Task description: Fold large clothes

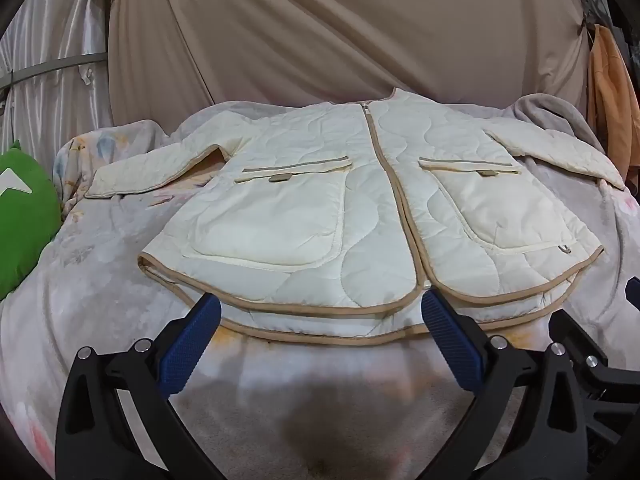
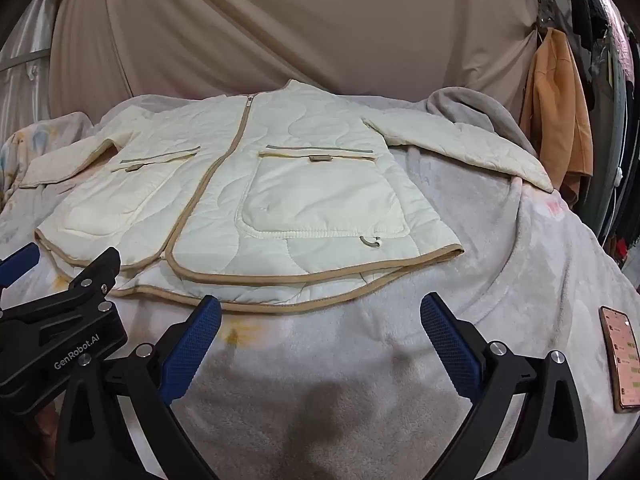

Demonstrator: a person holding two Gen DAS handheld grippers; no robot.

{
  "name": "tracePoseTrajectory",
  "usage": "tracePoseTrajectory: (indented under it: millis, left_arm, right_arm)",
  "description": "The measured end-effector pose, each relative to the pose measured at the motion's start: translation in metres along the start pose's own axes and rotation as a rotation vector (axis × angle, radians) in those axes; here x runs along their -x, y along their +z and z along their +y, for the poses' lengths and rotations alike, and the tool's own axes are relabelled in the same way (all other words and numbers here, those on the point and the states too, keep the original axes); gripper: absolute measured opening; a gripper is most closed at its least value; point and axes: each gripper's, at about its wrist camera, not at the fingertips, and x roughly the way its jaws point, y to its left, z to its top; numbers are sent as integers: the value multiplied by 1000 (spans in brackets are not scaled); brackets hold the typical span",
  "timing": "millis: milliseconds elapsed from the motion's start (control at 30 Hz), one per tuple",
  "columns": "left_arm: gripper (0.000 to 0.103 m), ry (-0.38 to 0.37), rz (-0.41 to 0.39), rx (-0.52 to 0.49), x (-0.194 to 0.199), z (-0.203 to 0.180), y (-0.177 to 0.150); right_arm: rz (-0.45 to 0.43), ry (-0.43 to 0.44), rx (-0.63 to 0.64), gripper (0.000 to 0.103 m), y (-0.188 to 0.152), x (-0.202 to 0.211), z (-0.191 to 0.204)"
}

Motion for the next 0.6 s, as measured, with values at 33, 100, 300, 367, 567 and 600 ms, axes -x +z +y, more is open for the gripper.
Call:
tracePoseTrajectory:
  millis: [33, 100, 300, 367, 567, 600]
  left_arm:
    - [98, 1, 0, -1, 0, 0, 0]
    - [98, 2, -1, -4, 0, 0, 0]
    - [98, 5, -12, -10, 3, 2, 5]
    - [98, 5, -10, -13, 2, 3, 7]
    - [98, 12, -23, -14, 4, -2, 1]
    - [98, 12, -23, -14, 4, -2, 1]
  right_arm:
    - [-1, -1, 0, 98, 0, 1, 0]
    - [-1, -2, 1, 98, 0, 1, 0]
    - [-1, -3, 1, 98, 1, 2, -2]
    - [-3, -2, -1, 98, 2, 3, -4]
    - [-9, -2, -1, 98, 1, 2, -1]
    - [-9, -2, -1, 98, 1, 2, -1]
